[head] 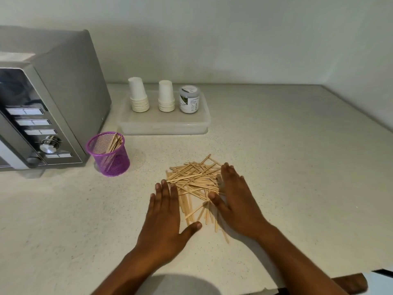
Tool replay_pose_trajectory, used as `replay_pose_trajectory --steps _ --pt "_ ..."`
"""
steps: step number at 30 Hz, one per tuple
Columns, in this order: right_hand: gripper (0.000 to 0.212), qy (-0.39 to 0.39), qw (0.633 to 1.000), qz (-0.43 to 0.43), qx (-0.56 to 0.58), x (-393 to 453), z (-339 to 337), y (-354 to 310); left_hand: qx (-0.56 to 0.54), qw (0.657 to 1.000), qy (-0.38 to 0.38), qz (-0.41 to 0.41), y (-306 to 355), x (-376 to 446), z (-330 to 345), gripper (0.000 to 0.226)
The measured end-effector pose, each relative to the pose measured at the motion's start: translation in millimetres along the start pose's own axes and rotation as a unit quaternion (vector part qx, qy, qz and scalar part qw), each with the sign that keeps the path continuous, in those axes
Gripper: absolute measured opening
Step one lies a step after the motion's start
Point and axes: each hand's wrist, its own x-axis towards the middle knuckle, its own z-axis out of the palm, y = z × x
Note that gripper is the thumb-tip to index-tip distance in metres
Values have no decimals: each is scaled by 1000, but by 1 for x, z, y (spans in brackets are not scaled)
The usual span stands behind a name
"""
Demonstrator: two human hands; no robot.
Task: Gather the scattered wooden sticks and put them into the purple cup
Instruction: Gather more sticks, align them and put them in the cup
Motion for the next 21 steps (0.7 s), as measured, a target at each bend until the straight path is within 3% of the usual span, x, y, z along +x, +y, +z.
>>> replay_pose_trajectory --steps 2,4,7,13,17,21 --pt "119 -64 998 -7 9 -4 -17 23 -4 1000 14 -14 -10 -2 -4 118" --pt "142 -135 989 -3 -58 -8 -25 43 -4 999 18 -29 -17 -2 -8 119" --pt "152 -140 985 -14 -99 -5 -21 50 9 999 15 -36 -19 4 -10 120" --pt "145 -126 986 -29 -104 21 -2 17 -3 999 1 -32 0 16 -11 112" --pt "114 -86 993 -22 -81 37 1 11 -65 997 4 -49 7 10 -12 108" --pt "102 -33 996 61 -58 56 -10 21 -95 991 42 -85 9 -4 -17 100"
